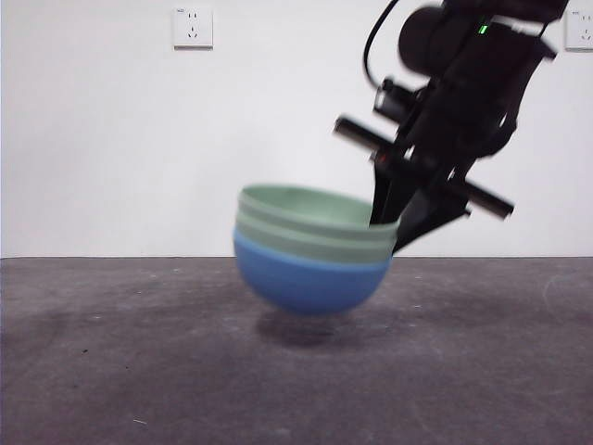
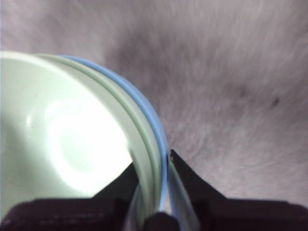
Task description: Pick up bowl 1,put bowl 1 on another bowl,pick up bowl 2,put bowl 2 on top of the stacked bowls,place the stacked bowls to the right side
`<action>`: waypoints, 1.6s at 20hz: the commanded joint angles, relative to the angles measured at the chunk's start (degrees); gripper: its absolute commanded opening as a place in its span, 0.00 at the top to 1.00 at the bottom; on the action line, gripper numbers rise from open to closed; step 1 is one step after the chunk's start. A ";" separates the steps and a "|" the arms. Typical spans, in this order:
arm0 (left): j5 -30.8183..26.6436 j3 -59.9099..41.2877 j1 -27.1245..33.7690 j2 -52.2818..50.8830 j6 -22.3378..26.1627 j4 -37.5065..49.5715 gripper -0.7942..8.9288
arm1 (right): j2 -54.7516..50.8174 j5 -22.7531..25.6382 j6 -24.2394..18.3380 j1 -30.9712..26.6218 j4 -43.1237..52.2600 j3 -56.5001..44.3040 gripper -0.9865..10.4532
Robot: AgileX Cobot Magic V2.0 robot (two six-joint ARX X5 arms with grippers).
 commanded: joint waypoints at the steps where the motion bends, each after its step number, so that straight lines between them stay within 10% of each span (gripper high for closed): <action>1: 0.13 0.07 -0.22 -0.20 -0.24 -2.89 0.56 | -1.88 0.11 -0.31 -2.95 0.72 0.11 0.93; 11: 0.13 0.07 -0.22 -0.20 -0.22 -2.89 0.56 | -1.62 2.95 -6.29 -17.64 -3.56 0.11 0.93; 23: 0.13 0.07 -0.22 -0.20 -0.24 -2.91 0.56 | 3.76 4.74 -8.66 -20.24 -4.68 0.09 0.93; 32: 0.11 0.07 -0.22 -0.17 -0.24 -2.89 0.56 | 3.69 4.33 -8.72 -20.59 -4.39 0.11 0.68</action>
